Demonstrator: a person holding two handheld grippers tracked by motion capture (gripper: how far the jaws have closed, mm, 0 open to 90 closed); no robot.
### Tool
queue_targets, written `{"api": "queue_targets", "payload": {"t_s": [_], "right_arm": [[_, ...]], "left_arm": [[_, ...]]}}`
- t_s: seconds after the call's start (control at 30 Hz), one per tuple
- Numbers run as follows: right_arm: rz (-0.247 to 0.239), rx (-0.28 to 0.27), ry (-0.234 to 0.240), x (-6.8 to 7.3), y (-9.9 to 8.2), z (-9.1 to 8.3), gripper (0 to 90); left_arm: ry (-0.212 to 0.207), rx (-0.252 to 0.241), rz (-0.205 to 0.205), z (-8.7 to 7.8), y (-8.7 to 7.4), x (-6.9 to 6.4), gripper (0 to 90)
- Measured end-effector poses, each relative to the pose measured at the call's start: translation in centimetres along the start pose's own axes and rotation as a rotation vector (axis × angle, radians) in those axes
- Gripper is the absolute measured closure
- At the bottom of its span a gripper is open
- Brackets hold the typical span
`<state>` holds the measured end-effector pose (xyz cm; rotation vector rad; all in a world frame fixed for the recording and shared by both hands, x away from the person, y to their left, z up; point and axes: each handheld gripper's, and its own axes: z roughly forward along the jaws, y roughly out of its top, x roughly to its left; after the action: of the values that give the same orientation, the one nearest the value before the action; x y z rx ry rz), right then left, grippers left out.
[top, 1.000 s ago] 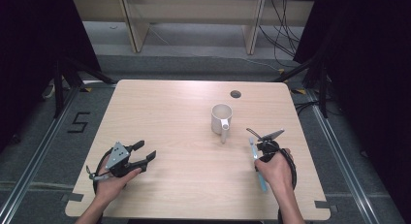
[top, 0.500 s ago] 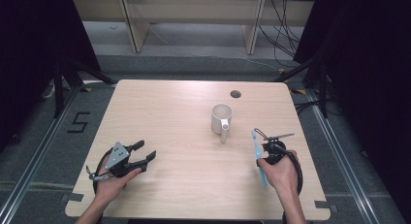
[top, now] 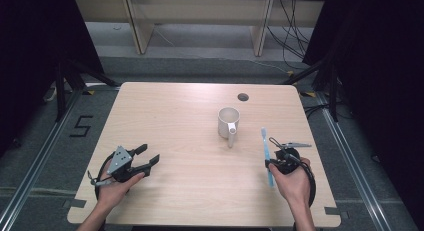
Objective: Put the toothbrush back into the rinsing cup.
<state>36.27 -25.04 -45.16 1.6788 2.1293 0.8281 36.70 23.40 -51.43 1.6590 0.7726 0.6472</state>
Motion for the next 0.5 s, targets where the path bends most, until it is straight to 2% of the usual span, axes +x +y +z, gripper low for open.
{"api": "queue_targets", "payload": {"t_s": [0.03,0.07,0.13,0.17,0.2,0.27,0.3,0.33,0.37,0.47,0.5], "right_arm": [[0.000,0.000,0.000,0.00,0.00,0.00,79.3],[-0.009,-0.041,0.006,0.08,-0.11,0.06,79.3],[-0.004,-0.035,0.001,0.18,-0.14,-0.06,79.3],[0.006,-0.052,0.022,0.32,-0.17,-0.11,79.3],[-0.041,-0.085,0.007,0.08,-0.23,0.02,79.3],[-0.049,-0.101,0.010,0.07,-0.25,-0.03,79.3],[-0.002,-0.125,0.010,0.49,-0.21,0.03,79.3],[0.012,-0.133,0.004,0.65,-0.29,-0.07,79.3],[-0.030,-0.159,0.005,0.40,-0.24,-0.15,79.3],[-0.031,-0.182,0.022,0.57,-0.31,-0.33,79.2],[-0.031,-0.182,0.022,0.57,-0.31,-0.33,79.2]], "left_arm": [[0.000,-0.001,-0.001,0.00,0.00,-0.02,35.4],[-0.001,0.001,0.006,0.01,0.01,-0.02,35.4],[-0.001,0.002,0.007,0.02,0.00,-0.04,35.4],[-0.001,0.002,0.008,0.04,0.00,-0.06,35.4],[-0.002,0.001,0.009,0.04,0.00,-0.07,35.4],[-0.002,0.001,0.009,0.02,0.01,-0.04,35.4],[-0.002,0.001,0.008,0.01,0.01,-0.03,35.4],[-0.002,0.001,0.006,0.00,0.01,0.00,35.4],[-0.003,-0.012,-0.012,0.10,-0.07,-0.08,35.4],[-0.006,-0.013,-0.012,0.11,-0.05,-0.10,35.4],[-0.010,-0.019,0.003,0.16,-0.02,-0.02,35.4]]}}
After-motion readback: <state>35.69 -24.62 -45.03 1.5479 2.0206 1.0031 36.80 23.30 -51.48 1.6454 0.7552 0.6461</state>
